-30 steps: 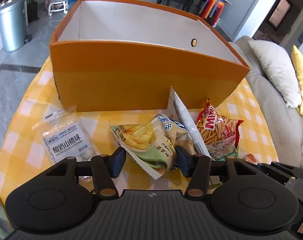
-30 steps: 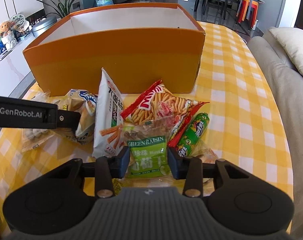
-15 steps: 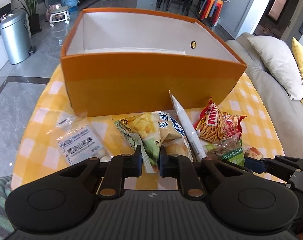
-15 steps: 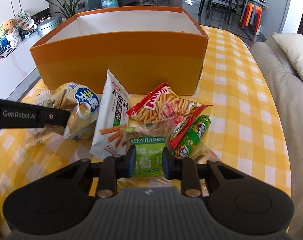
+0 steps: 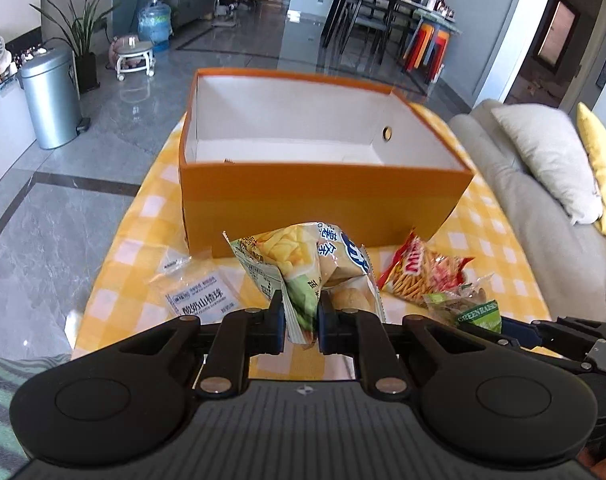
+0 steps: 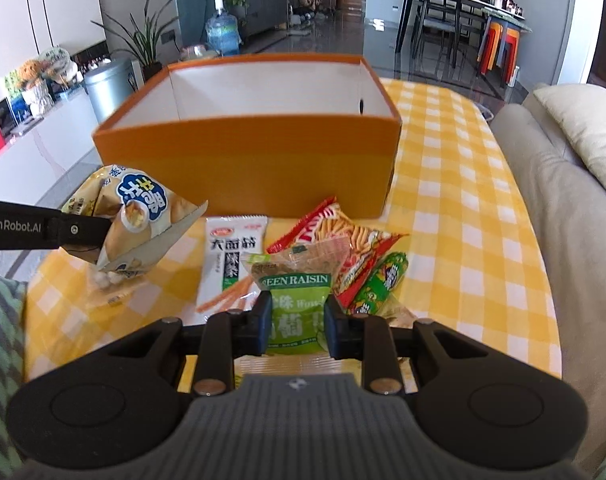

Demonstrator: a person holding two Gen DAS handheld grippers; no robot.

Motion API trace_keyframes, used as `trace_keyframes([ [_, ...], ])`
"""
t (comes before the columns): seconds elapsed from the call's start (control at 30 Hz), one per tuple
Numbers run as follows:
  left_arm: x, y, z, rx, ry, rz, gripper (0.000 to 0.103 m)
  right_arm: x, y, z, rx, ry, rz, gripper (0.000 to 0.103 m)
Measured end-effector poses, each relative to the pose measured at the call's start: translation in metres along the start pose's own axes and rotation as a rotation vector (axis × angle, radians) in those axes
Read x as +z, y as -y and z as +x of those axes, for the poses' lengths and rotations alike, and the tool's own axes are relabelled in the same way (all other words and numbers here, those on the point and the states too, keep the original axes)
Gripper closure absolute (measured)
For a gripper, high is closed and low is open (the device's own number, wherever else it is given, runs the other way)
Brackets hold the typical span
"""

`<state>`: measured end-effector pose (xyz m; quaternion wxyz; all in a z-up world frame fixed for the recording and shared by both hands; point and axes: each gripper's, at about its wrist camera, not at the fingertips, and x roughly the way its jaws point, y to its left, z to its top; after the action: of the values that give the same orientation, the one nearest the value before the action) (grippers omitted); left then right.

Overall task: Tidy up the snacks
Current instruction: 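Carry both bags into the orange box and open both tools to release them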

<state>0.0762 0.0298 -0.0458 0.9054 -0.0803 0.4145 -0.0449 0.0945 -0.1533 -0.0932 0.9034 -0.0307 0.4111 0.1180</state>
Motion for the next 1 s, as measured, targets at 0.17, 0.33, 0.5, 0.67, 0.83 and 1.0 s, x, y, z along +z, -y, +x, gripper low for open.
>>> trace_keyframes([
  [0.17,0.007,0.005,-0.017,-0.02,0.026,-0.001,0.088,0.004,-0.001,-0.018,0.01,0.024,0.008,0.079],
  [0.33,0.017,0.011,-0.032,-0.041,0.065,0.018,0.088,0.011,-0.002,-0.035,0.032,0.057,0.019,0.079],
  [0.5,0.033,0.016,-0.038,-0.053,0.101,0.047,0.088,0.025,-0.003,-0.044,0.033,0.088,0.006,0.079],
  [0.67,0.057,0.02,-0.037,-0.052,0.144,0.076,0.088,0.046,0.0,-0.047,0.027,0.12,-0.029,0.079],
  [0.83,0.081,0.025,-0.033,-0.052,0.172,0.11,0.088,0.076,0.001,-0.045,0.03,0.158,-0.07,0.079],
  [1.0,0.104,0.024,-0.022,-0.041,0.18,0.122,0.088,0.112,0.003,-0.037,0.043,0.182,-0.093,0.08],
])
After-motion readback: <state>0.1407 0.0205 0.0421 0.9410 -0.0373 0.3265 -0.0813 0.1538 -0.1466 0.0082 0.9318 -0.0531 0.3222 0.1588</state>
